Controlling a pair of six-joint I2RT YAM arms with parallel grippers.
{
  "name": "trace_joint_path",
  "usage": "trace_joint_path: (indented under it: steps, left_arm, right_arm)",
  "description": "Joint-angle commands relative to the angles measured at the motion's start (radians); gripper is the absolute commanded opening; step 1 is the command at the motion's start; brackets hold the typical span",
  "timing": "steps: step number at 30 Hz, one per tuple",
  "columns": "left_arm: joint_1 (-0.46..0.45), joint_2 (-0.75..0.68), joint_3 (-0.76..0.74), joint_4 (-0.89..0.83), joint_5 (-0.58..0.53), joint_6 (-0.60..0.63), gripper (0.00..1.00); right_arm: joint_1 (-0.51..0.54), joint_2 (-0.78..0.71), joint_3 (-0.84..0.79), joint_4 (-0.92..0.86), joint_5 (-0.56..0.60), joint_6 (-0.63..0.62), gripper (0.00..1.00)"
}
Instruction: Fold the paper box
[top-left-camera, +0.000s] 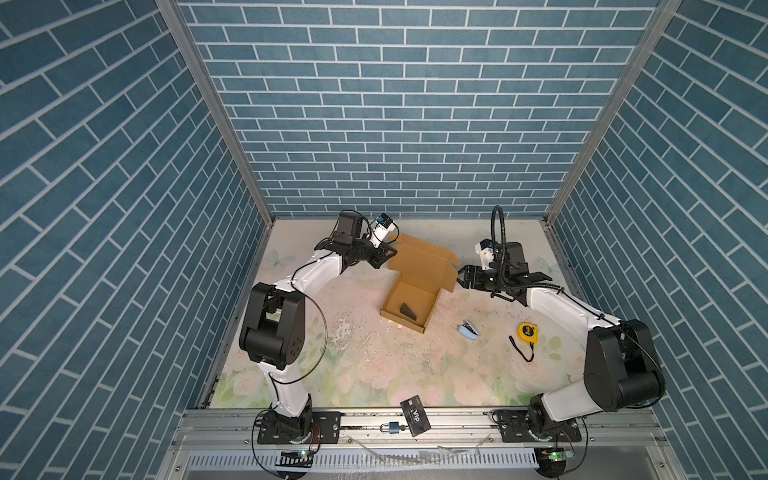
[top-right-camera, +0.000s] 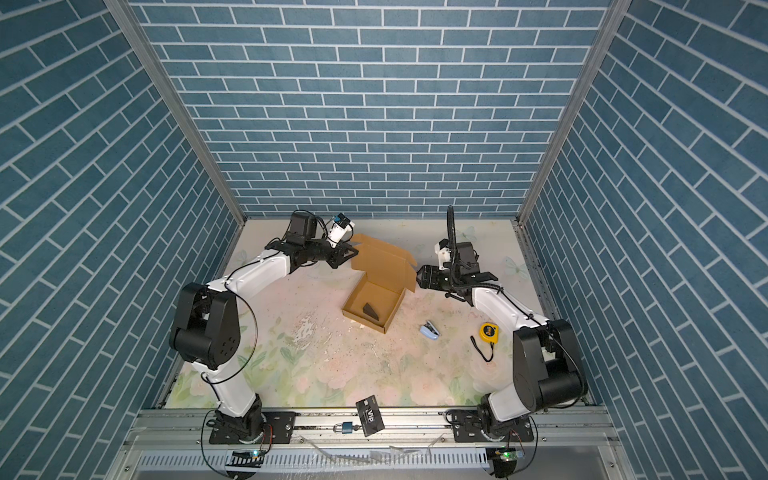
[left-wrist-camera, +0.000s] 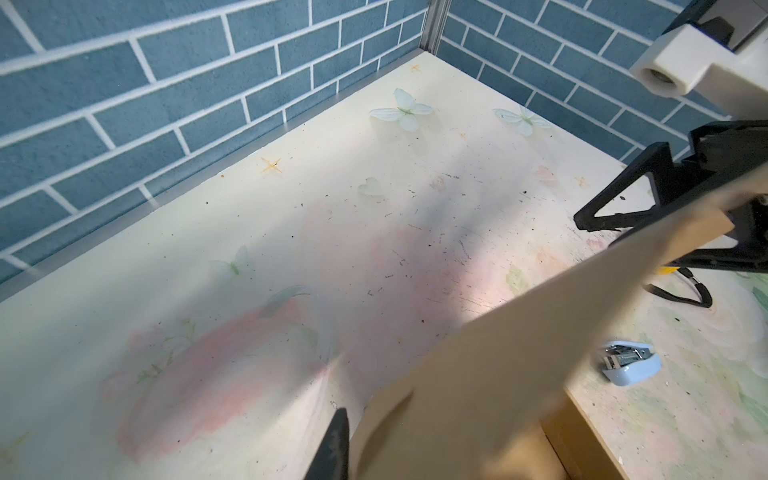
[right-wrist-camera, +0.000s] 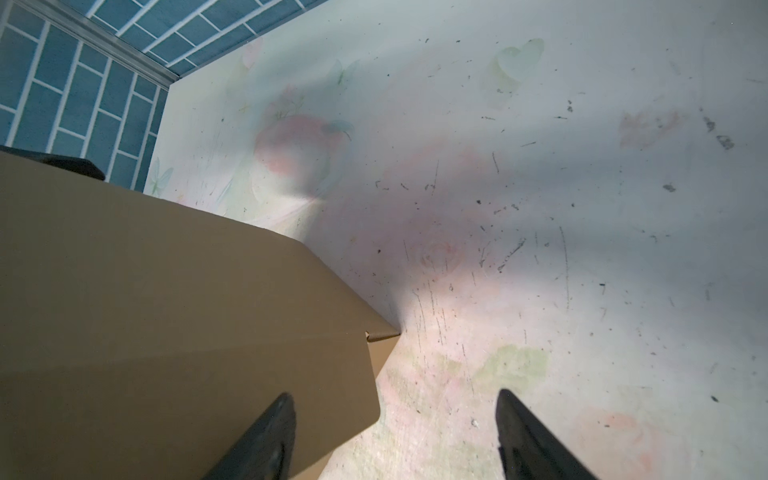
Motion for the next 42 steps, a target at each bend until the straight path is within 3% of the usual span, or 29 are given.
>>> trace_joint_path:
  steps: [1, 14, 33, 42]
  left_arm:
    - [-0.001, -0.045, -0.013, 0.015, -0.012, -0.045, 0.21]
    - [-0.004, -0.082, -0.088, 0.069, -0.056, -0.144, 0.14]
    - [-0.036, -0.097, -0.155, 0.16, -0.061, -0.263, 0.12]
    - [-0.039, -0.1, -0.168, 0.163, -0.08, -0.262, 0.11]
  right_arm:
    - [0.016, -0.029, -0.006, 0.008, -0.003, 0.0, 0.75]
    - [0.08, -0.086, -0.097, 0.067, 0.029, 0.071, 0.74]
    - [0.199, -0.012, -0.081, 0.128, 0.057, 0.114, 0.73]
    - [0.204, -0.106, -0.196, 0.12, 0.085, 0.118, 0.73]
